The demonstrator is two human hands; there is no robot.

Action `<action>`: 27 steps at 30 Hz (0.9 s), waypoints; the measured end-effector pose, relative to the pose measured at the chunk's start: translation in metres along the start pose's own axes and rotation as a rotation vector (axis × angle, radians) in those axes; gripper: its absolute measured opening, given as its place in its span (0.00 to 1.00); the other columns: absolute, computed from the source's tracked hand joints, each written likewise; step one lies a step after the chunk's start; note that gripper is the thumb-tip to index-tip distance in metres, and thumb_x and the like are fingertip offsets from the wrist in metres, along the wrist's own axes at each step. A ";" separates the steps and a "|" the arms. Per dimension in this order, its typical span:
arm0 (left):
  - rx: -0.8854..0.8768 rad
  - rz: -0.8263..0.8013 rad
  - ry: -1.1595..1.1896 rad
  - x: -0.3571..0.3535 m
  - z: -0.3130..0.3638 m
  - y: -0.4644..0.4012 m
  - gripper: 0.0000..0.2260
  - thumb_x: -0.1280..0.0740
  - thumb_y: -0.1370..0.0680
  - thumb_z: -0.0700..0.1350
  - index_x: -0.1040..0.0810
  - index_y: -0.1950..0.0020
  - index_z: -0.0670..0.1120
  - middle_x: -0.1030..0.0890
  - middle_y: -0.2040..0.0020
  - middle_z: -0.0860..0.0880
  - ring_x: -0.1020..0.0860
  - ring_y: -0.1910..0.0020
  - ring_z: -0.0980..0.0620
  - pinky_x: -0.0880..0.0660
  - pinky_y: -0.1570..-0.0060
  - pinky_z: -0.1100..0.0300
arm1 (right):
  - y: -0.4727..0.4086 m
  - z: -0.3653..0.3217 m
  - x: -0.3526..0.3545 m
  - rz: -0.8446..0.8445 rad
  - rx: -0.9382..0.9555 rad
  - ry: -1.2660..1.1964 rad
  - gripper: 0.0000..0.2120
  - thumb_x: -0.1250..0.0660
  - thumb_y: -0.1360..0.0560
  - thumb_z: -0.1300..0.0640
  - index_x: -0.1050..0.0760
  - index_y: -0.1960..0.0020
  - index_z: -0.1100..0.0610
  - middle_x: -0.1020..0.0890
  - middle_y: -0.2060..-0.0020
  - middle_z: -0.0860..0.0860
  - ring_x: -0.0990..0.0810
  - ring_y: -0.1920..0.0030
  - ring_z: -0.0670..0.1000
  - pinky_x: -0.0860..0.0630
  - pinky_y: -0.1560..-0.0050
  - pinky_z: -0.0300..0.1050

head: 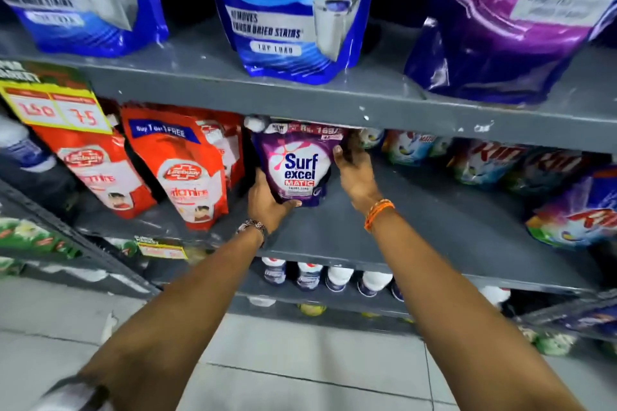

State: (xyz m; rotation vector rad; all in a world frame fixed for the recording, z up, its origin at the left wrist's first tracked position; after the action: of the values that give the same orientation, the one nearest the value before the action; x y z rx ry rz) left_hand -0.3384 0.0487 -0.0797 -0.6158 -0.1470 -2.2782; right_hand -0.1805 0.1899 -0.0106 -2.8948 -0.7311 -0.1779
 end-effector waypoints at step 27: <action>-0.446 -0.076 0.352 -0.029 0.282 0.260 0.46 0.14 0.43 0.52 0.31 0.29 0.63 0.16 0.38 0.55 0.18 0.38 0.52 0.21 0.39 0.45 | 0.244 -0.235 0.285 0.360 0.478 -0.083 0.12 0.36 0.19 0.54 0.23 0.60 0.52 0.17 0.66 0.49 0.24 0.64 0.44 0.24 0.64 0.48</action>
State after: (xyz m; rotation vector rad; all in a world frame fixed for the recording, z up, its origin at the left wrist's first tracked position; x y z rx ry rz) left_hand -0.0287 -0.0355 0.1333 -0.4211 0.5286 -2.4692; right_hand 0.1670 0.0686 0.2351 -2.5205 -0.2089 0.1424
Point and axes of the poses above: each hand's wrist, its own y-axis away from the middle knuckle, its own x-axis out of the back of the hand, z = x × y, the point moved 10 cm from there along -y, towards the middle knuckle
